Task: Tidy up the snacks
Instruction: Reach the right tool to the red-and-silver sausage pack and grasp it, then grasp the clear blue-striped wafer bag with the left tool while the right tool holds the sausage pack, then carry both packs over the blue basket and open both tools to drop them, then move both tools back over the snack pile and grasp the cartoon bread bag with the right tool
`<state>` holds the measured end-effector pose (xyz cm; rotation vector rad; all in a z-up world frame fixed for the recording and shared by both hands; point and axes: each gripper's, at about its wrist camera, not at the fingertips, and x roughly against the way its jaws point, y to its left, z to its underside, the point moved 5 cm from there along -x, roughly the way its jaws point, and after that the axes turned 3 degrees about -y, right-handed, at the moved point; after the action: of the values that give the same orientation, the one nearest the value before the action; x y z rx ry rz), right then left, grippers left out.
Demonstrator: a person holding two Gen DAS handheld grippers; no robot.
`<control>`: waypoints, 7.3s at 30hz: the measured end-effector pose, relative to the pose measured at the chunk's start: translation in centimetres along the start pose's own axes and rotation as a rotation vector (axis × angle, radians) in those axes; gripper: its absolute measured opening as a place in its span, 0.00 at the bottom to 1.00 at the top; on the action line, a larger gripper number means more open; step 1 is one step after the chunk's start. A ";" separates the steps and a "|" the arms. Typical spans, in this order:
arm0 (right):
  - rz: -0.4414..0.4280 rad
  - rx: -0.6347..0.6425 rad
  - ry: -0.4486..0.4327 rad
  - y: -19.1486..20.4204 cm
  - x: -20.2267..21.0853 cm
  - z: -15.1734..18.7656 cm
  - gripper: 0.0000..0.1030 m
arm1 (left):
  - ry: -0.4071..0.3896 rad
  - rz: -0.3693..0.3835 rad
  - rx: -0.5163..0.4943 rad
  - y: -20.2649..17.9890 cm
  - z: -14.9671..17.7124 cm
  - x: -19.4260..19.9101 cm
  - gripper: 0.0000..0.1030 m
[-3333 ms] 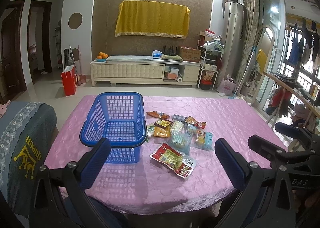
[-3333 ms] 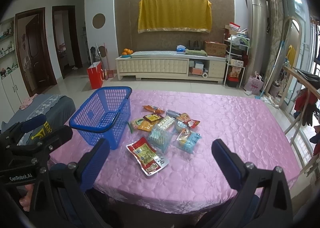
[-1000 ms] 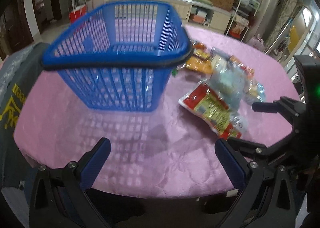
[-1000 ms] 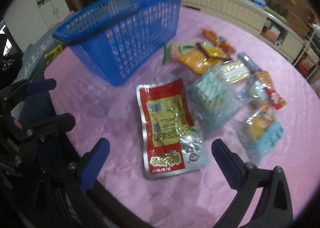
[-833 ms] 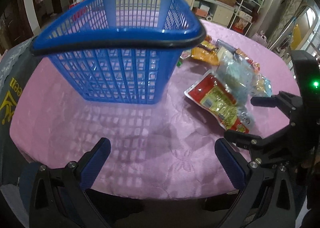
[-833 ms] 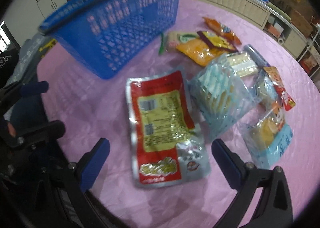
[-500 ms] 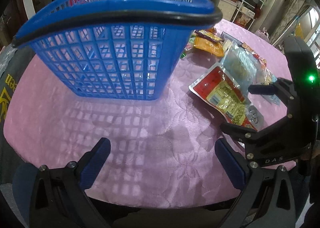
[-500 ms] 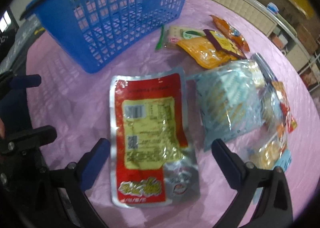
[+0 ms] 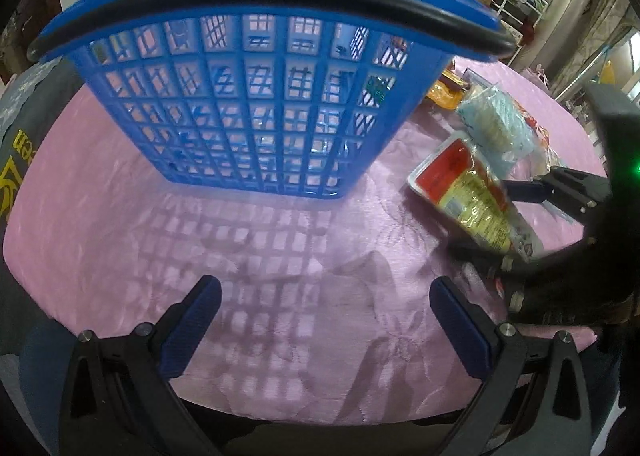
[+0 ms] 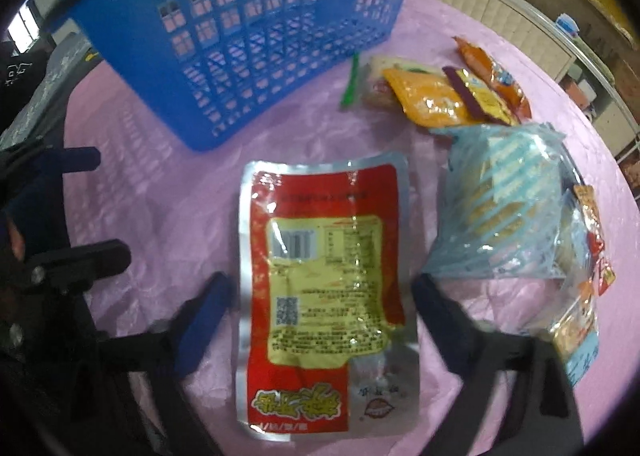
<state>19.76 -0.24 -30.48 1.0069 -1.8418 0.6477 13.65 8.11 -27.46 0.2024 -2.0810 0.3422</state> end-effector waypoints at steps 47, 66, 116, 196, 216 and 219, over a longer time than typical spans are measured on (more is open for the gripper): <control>0.266 -0.360 -0.312 -9.6 16.8 5.9 0.33 | -0.153 0.121 -0.360 -17.8 -6.4 5.8 1.00; 0.265 -0.359 -0.225 -13.4 10.5 4.8 0.33 | 0.012 0.079 -0.467 -18.8 -9.5 -5.3 1.00; 0.279 -0.253 -0.421 -4.0 22.3 -5.2 0.33 | -0.319 0.169 -0.373 -8.7 -14.4 15.3 0.58; 0.200 -0.174 -0.348 -6.3 11.1 -14.3 0.93 | -0.212 0.017 -0.254 3.0 -20.0 5.9 0.66; 0.244 -0.210 -0.441 -5.2 19.3 -10.5 0.93 | -0.344 0.072 -0.334 -2.8 -17.6 15.4 0.70; 0.259 -0.221 -0.454 -5.2 20.8 -9.1 0.93 | -0.360 0.090 -0.345 -4.0 -16.9 16.7 0.74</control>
<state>23.16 -3.76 -7.71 0.8187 -2.4108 0.3685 20.10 9.74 -4.34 -0.0417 -2.4701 -0.0075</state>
